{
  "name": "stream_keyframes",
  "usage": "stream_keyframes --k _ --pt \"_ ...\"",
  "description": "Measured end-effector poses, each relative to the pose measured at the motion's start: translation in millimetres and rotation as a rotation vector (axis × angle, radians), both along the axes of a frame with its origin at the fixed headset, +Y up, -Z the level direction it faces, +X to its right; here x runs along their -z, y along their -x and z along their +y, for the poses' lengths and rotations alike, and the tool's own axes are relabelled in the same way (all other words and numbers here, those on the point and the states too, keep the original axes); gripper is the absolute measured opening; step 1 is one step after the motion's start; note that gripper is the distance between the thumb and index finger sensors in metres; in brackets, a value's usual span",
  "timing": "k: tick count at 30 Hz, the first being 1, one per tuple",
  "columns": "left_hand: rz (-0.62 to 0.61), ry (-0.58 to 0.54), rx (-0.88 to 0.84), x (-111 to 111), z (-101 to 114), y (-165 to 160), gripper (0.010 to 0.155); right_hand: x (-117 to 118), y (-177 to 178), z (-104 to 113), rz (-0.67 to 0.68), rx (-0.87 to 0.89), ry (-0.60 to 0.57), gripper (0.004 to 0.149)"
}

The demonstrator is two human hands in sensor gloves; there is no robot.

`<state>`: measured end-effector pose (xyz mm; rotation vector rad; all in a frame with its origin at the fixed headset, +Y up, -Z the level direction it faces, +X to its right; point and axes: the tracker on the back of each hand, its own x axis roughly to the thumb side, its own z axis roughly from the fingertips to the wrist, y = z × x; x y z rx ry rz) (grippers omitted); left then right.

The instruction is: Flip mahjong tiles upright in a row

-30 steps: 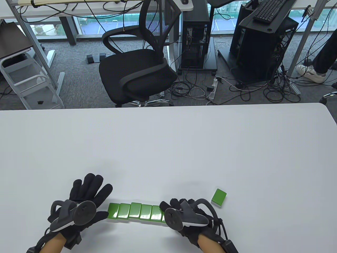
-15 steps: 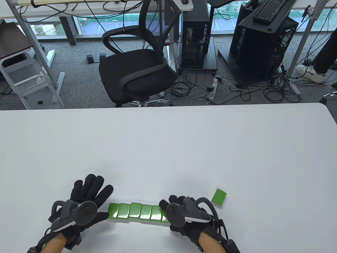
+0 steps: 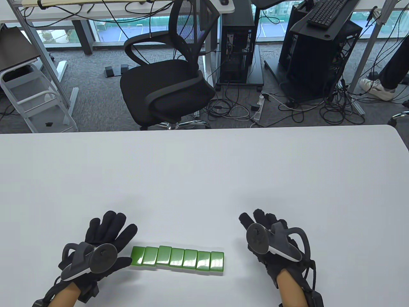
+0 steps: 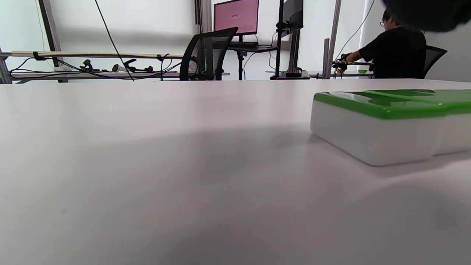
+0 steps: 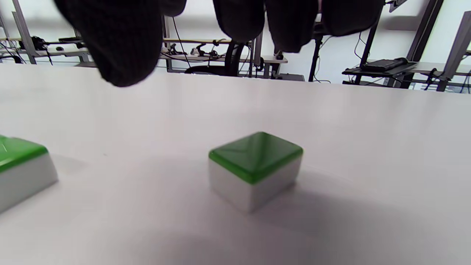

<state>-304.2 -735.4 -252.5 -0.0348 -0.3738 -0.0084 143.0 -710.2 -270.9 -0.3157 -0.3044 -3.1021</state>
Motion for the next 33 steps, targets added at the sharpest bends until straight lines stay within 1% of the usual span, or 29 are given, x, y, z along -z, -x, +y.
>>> stream_keyframes --k 2,5,7,10,17,23,25,28,33 --pt "0.001 0.003 0.003 0 0 0 0.086 4 -7 -18 -0.032 -0.012 0.046 0.08" --pt "0.001 0.007 0.008 0 -1 0 0.086 9 -12 -39 -0.06 -0.025 0.083 0.08" --pt "0.001 0.012 0.009 0 -1 0 0.086 12 -14 -49 -0.072 -0.052 0.128 0.079" --pt "0.002 0.019 0.004 0 -1 0 0.086 14 -17 -57 -0.082 -0.078 0.154 0.078" --pt "0.002 0.028 0.008 1 -2 0 0.086 17 -24 -63 -0.105 0.042 0.159 0.073" --pt "-0.002 0.028 0.015 1 -2 -1 0.086 17 -21 -63 -0.089 0.045 0.104 0.071" --pt "-0.003 0.027 0.018 0 -2 -1 0.086 15 -18 -61 -0.075 0.046 0.059 0.071" --pt "-0.006 0.022 0.023 0 -2 -2 0.086 13 -14 -57 -0.044 0.037 0.036 0.073" --pt "-0.013 0.015 0.02 0 -2 -3 0.086 2 5 -43 0.055 0.065 0.053 0.078"
